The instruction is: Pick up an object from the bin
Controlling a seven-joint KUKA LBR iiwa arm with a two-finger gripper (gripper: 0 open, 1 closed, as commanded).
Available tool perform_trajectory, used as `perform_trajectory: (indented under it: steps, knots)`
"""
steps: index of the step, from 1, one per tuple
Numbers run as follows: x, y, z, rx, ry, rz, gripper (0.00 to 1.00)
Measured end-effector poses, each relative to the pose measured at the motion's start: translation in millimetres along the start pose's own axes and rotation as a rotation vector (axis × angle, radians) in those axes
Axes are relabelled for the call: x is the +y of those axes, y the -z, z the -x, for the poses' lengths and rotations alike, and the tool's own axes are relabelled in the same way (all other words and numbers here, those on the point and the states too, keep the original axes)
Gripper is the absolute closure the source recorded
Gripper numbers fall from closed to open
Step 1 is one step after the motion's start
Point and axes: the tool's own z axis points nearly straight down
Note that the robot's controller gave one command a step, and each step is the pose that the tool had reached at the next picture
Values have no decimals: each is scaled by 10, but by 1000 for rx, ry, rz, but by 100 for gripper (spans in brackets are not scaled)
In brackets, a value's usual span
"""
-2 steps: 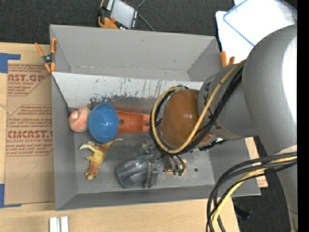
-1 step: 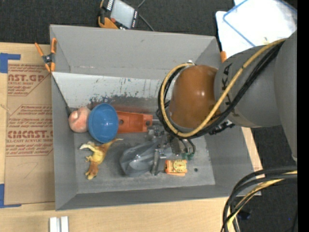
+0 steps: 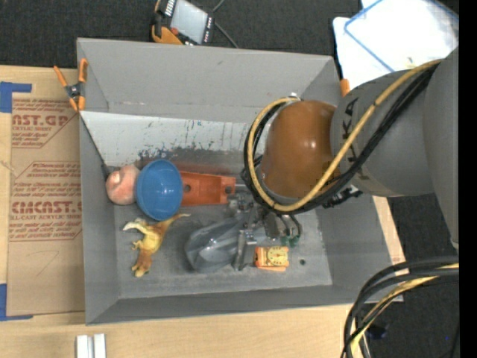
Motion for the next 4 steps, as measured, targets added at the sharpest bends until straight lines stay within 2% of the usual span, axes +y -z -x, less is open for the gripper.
perform_trajectory:
  steps: [1, 2, 3, 4]
  knots:
    - [71, -784, 153, 0, -55, 2, 100]
    - [256, -771, 164, -8, -87, 0, 100]
    - [275, -762, 94, -8, -70, -1, 100]
    - [275, -762, 94, -8, -70, -1, 100]
